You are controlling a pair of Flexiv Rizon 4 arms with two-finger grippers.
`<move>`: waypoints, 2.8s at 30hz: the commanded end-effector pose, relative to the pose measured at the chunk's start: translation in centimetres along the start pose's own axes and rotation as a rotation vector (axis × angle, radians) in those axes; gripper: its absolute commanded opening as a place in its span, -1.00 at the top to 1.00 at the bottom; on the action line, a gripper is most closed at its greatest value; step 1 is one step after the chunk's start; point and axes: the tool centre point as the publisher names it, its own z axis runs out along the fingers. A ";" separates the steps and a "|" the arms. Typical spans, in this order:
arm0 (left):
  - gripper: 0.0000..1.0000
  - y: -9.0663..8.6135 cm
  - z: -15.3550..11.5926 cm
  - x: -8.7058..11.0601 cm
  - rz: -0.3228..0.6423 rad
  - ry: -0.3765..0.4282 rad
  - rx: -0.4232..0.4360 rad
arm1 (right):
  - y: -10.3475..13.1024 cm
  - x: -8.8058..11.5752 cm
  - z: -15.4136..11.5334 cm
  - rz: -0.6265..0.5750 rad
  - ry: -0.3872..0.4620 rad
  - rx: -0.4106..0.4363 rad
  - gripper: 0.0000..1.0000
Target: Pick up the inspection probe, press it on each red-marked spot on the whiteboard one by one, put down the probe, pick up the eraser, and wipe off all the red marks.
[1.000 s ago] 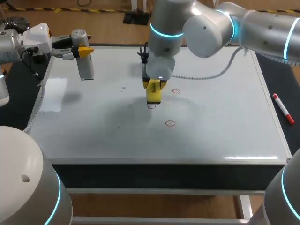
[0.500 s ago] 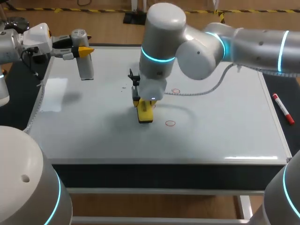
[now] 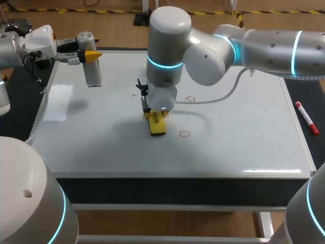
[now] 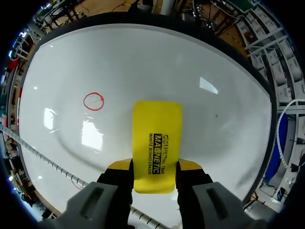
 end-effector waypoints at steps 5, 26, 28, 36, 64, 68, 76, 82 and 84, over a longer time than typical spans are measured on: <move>1.00 0.0 0.0 -0.1 -0.001 0.004 0.002 | -0.7 1.5 0.8 0.020 0.008 -0.013 1.00; 1.00 0.0 0.0 -0.1 -0.001 0.004 0.002 | -2.2 6.5 1.0 0.114 0.031 -0.007 1.00; 1.00 0.0 0.0 -0.1 -0.001 0.004 0.002 | -2.3 6.6 0.9 0.116 0.032 -0.006 1.00; 1.00 0.0 0.0 -0.1 -0.001 0.004 0.002 | -2.8 6.5 -0.8 0.126 0.025 0.013 1.00; 1.00 0.0 0.0 -0.1 -0.001 0.004 0.002 | -7.1 14.2 -10.9 0.124 -0.027 0.038 1.00; 1.00 0.0 0.0 -0.1 -0.001 0.004 0.002 | -7.9 17.2 -11.7 0.172 -0.023 0.053 1.00; 1.00 0.0 0.0 -0.1 -0.001 0.004 0.002 | -9.9 22.9 -12.4 0.273 0.012 0.065 1.00; 1.00 0.0 0.0 -0.1 -0.001 0.004 0.002 | -11.1 27.3 -12.8 0.364 0.031 0.075 1.00; 1.00 0.0 0.0 -0.1 -0.001 0.004 0.002 | -11.3 28.7 -12.9 0.389 0.039 0.081 1.00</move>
